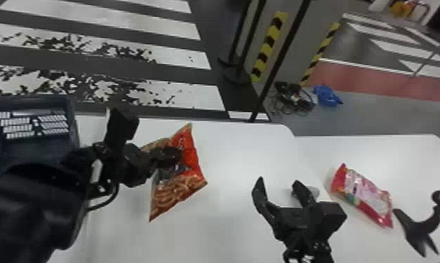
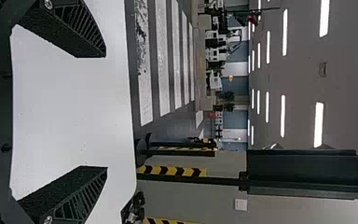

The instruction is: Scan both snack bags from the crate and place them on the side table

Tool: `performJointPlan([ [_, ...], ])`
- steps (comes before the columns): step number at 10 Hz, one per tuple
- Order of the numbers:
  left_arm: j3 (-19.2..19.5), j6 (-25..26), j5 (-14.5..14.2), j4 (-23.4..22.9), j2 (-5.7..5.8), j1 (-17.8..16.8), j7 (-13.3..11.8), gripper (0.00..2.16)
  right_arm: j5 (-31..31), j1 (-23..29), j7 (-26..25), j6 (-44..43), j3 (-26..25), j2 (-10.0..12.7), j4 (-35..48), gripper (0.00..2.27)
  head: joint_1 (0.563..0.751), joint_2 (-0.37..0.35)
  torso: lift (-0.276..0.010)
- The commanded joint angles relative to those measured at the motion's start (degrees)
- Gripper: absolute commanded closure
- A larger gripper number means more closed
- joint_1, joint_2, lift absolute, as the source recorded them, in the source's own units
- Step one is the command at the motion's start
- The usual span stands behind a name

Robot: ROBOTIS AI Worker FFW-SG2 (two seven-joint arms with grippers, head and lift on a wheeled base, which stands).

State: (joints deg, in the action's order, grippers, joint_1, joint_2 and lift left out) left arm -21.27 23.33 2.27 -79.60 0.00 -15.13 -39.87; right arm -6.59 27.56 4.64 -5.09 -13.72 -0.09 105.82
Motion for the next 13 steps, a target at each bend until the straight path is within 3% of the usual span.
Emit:
performJointPlan([
  [1, -3.4, -4.0, -0.2, 3.7, -0.15, -0.2, 1.2, 2.14, -0.2, 0.2, -0.1, 0.0, -0.2, 0.1, 0.0, 0.06, 0.695, -0.350, -0.098],
  [2, -5.4, -6.7, -0.4, 5.3, -0.15, -0.4, 1.8, 2.14, -0.4, 0.3, -0.1, 0.0, -0.4, 0.1, 0.0, 0.06, 0.695, -0.350, -0.098],
  [4, -9.1, -6.7, -0.3, 6.6, -0.15, -0.4, 2.3, 2.14, -0.9, 0.4, -0.1, -0.2, -0.8, 0.1, 0.0, 0.06, 0.695, -0.350, -0.098],
  [6, -12.0, -9.5, -0.4, 8.5, -0.15, -1.1, 4.9, 2.06, -0.9, 0.4, -0.1, -0.2, -0.8, 0.1, 0.0, 0.06, 0.695, -0.350, -0.098],
  [7, -13.7, -9.7, -1.0, 9.8, -0.15, -1.9, 5.9, 1.57, -0.9, 0.4, -0.1, -0.2, -0.8, 0.1, 0.0, 0.06, 0.695, -0.350, -0.098],
  [8, -14.4, -9.8, -0.5, 9.9, -0.15, -2.1, 6.5, 0.20, -0.9, 0.4, -0.1, -0.2, -0.8, 0.1, 0.0, 0.06, 0.695, -0.350, -0.098],
  [9, -14.4, -9.8, -0.5, 9.9, -0.15, -2.5, 6.5, 0.00, -0.9, 0.4, -0.1, -0.2, -0.8, 0.1, 0.0, 0.06, 0.695, -0.350, -0.098],
  [13, -12.6, -9.7, -1.4, 7.6, -0.15, -2.9, 6.6, 0.03, -0.9, 0.5, -0.1, -0.2, -0.8, 0.1, 0.0, 0.06, 0.695, -0.350, -0.098],
])
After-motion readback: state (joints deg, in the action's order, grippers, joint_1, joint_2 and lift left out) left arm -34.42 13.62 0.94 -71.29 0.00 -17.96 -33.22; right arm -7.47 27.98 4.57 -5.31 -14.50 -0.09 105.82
